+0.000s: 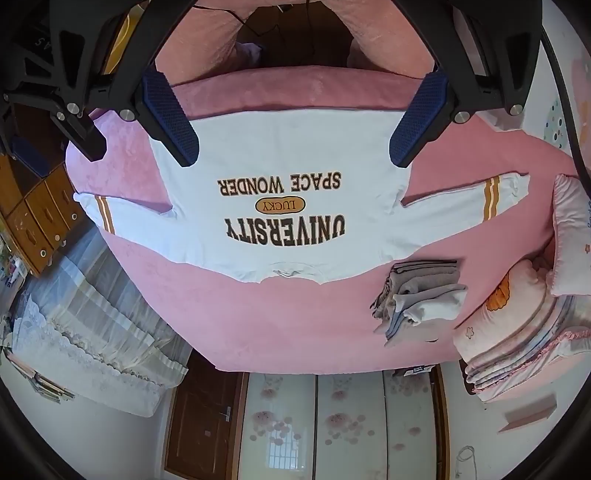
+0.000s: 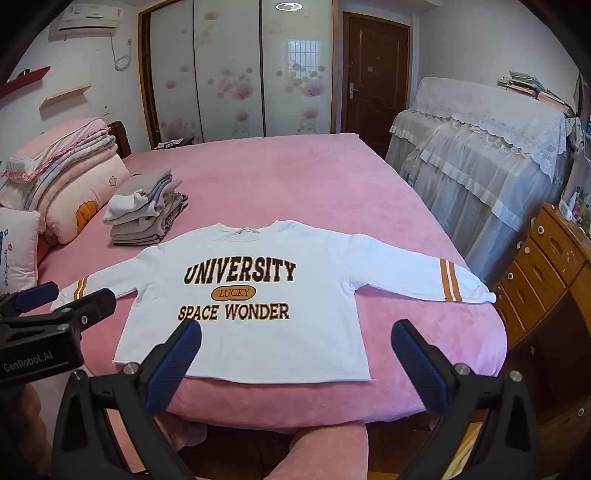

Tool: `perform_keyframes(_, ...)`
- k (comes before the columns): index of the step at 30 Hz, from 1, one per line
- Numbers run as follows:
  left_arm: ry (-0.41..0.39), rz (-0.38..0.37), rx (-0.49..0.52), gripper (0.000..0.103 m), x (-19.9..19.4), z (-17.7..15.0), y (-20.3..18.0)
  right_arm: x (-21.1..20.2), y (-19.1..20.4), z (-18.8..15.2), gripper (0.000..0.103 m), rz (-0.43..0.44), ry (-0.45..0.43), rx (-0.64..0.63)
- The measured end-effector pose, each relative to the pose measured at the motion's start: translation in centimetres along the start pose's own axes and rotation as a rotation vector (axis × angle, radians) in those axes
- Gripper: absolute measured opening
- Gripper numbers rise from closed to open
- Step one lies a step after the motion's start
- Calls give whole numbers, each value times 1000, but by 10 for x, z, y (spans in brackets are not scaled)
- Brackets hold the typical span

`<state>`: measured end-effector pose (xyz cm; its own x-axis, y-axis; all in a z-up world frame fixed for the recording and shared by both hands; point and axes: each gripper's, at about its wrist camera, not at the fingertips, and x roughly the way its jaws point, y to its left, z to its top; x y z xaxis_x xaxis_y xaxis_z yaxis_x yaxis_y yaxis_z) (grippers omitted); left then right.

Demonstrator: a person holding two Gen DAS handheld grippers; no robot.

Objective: Fold small clothes

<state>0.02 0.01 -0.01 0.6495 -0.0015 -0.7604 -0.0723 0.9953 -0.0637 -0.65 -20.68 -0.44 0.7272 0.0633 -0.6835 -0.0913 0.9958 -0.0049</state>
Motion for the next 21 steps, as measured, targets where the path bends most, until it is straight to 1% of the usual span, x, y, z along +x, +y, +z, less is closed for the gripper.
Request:
perform_keyframes(3,-10,-25,-11,103,-1,0,2,0,0,0,103,7,0,6)
perform_keyframes(6,-14,-33,-17,102,1,-2,1,1,-1,0,103,10,3,10)
perform_keyframes(8,-18,-45,-15,99,1,-5,4,1,-1,0,103,11,1,10)
perform_keyframes(11,-16,-52,0,98,1,-1,2,1,-3,0,103,10,-3,6)
perform_keyframes(14,-11,-37,19,97,-1,-1,-7,1,-6,1,103,11,-2,5)
perform_keyframes(21,-2,-53,5,97,1,0,-6,2,-4,-3,103,12,-1,7)
